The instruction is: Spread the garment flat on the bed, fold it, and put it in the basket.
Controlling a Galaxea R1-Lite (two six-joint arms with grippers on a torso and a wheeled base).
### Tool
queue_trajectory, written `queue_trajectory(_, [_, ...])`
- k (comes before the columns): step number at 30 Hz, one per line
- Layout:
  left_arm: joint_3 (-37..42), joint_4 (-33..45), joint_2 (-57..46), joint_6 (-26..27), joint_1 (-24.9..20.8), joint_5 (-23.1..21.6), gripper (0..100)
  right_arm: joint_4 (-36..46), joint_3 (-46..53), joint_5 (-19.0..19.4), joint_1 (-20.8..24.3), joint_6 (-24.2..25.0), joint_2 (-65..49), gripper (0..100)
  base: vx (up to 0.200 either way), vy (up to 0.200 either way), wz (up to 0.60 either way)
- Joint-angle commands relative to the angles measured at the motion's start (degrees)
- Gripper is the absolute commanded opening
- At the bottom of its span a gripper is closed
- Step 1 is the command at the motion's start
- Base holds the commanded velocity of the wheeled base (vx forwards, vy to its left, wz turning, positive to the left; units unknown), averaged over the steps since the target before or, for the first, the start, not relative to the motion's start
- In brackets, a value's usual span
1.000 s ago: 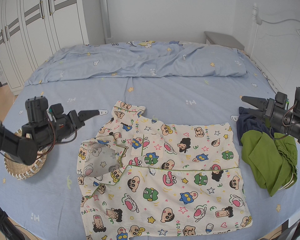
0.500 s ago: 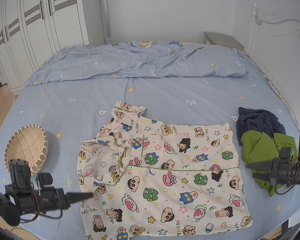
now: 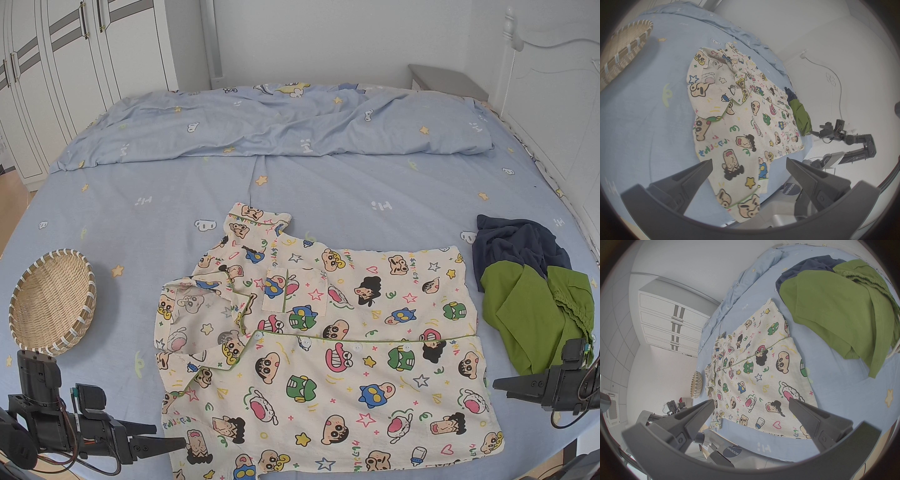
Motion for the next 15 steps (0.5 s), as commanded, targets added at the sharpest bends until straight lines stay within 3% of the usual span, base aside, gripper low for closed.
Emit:
queue_trajectory(1, [0.96,-2.55,10.96,8.04,3.62,0.72,100,0.49,0.57,0.22,0.04,0.5,-6.38,100,0.0,0.0,0.0])
queue_trajectory(4, [1.05,-1.06,14.48,13.23,4.06,1.16,100,0.32,1.36,0.14,0.04,0.5,-6.47,100,0.0,0.0,0.0])
queue_trajectory(15, [1.05,-1.58,17.29,13.23,3.35,0.9,100,0.05,2.41,0.14,0.04,0.32,-6.64,100,0.0,0.0,0.0])
